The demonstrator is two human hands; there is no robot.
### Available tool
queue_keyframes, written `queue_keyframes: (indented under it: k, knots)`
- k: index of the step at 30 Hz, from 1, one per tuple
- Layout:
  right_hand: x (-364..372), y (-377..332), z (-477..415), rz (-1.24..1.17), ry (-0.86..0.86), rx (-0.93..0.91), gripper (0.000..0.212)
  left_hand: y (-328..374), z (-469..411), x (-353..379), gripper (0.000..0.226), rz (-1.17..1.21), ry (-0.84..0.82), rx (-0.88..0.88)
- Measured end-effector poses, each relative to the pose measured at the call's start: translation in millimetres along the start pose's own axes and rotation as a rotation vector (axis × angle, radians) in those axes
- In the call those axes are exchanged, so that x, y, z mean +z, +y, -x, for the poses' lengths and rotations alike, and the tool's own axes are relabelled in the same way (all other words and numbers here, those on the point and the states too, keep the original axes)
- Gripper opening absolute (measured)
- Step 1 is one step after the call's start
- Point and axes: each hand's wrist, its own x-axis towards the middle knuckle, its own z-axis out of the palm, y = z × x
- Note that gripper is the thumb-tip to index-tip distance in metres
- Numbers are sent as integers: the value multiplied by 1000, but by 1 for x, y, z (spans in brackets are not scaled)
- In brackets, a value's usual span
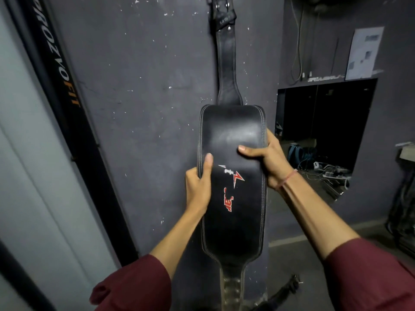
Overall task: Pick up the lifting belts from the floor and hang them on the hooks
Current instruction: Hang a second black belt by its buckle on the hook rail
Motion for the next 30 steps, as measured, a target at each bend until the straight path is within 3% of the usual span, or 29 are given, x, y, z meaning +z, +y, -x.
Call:
queue_keyframes:
  k: [2,6,9,11,14,18,20,22,24,25,27,28,30]
  knots:
    - [-1,6,6,13,-26,-29,62,1,-8,-2,72,19,-31,-150]
    - [-7,15,19,93,-106,-37,75,44,-38,1,52,345,-108,-290]
    - [-19,28,34,165,-111,13,79,69,-60,1,28,379,-176,-282]
    - [-24,28,38,130,-80,45,66,68,-62,3,18,356,-227,-183]
    - [-27,9,20,-4,-61,129,36,55,-42,12,24,363,-307,-117]
    - [-25,-11,-8,163,-97,213,17,40,-18,20,19,332,-285,-193]
    - [-23,-4,-7,214,-71,169,20,41,-17,19,45,300,-304,-390]
    - [-22,5,3,225,-72,105,31,48,-21,17,66,283,-459,-589]
    - [-22,12,13,211,-140,67,33,60,-24,14,83,219,-614,-666]
    - [-23,15,18,211,-173,58,33,65,-27,13,92,218,-609,-687]
    - [-22,20,27,221,-216,34,34,68,-36,13,68,278,-589,-719]
    - [-23,23,30,220,-236,30,34,65,-44,14,90,327,-545,-720]
    - [-26,29,36,197,-290,61,35,55,-62,19,72,532,-383,-707]
